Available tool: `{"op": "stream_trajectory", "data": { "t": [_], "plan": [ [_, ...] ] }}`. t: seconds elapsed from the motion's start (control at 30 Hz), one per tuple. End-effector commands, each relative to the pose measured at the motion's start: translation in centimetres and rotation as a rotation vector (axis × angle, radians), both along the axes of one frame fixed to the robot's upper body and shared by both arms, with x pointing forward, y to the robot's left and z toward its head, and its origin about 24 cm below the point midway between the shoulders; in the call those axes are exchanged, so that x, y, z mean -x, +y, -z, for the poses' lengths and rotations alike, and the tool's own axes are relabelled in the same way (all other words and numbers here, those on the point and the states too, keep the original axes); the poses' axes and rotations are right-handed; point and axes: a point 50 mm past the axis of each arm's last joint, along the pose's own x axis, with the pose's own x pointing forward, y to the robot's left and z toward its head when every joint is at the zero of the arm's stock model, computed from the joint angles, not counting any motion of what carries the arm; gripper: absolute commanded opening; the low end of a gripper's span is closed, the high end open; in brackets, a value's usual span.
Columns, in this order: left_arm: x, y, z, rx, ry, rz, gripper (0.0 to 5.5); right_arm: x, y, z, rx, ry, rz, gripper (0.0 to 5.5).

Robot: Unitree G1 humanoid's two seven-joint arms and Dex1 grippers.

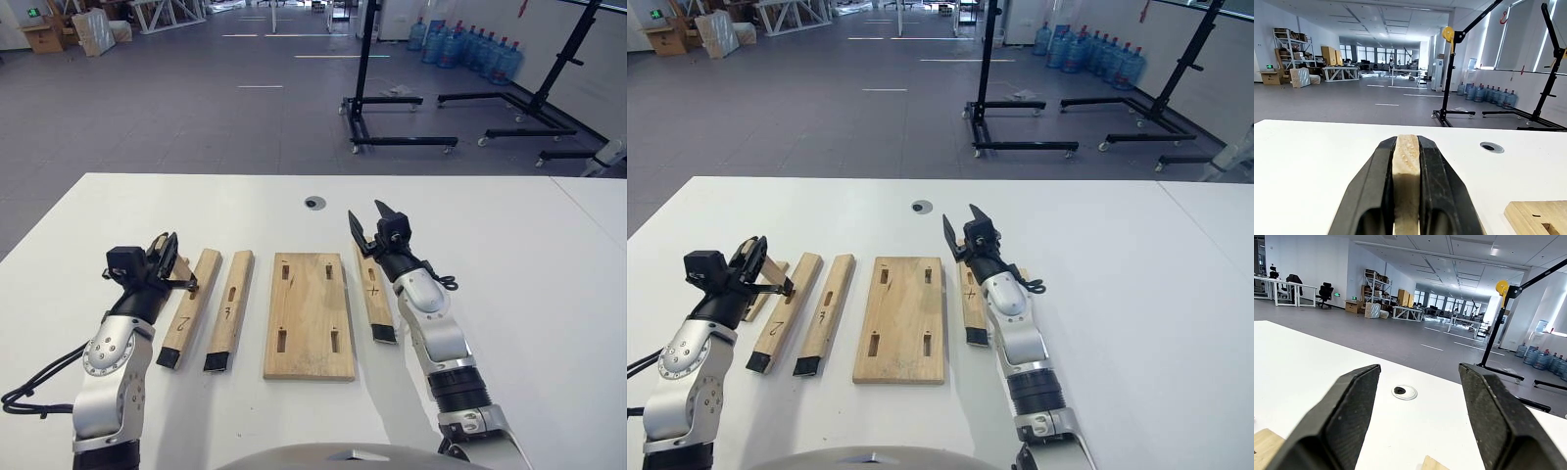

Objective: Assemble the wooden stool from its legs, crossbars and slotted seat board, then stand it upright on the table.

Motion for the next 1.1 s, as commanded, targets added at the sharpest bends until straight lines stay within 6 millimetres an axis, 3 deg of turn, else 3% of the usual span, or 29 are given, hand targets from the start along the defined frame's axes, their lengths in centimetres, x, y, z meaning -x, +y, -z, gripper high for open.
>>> {"op": "stream_trajectory", "data": {
  "t": [0.03, 0.27, 0.4, 0.77, 1.1],
  "plan": [
    [0.0, 0.0, 0.4, -0.013, 0.021, 0.008, 0.37, -0.4, -0.2, -0.4, 0.010, -0.004, 0.004, 2.93],
    [0.2, -0.8, 1.8, -0.029, 0.098, 0.038, 0.37, -0.6, -0.4, -0.3, 0.003, 0.013, 0.016, 2.93],
    [0.2, 0.2, 2.1, -0.049, 0.126, 0.001, 0.37, -1.1, -1.2, -0.9, -0.086, 0.034, 0.046, 2.93],
    [0.2, 0.9, 1.9, -0.041, 0.140, 0.007, 0.37, -1.2, -1.0, -1.2, -0.091, 0.039, 0.035, 2.93],
    [1.6, 0.5, 2.9, -0.048, 0.182, -0.017, 0.37, -1.2, -1.2, -1.0, -0.070, 0.041, 0.039, 2.93]
  ]
}}
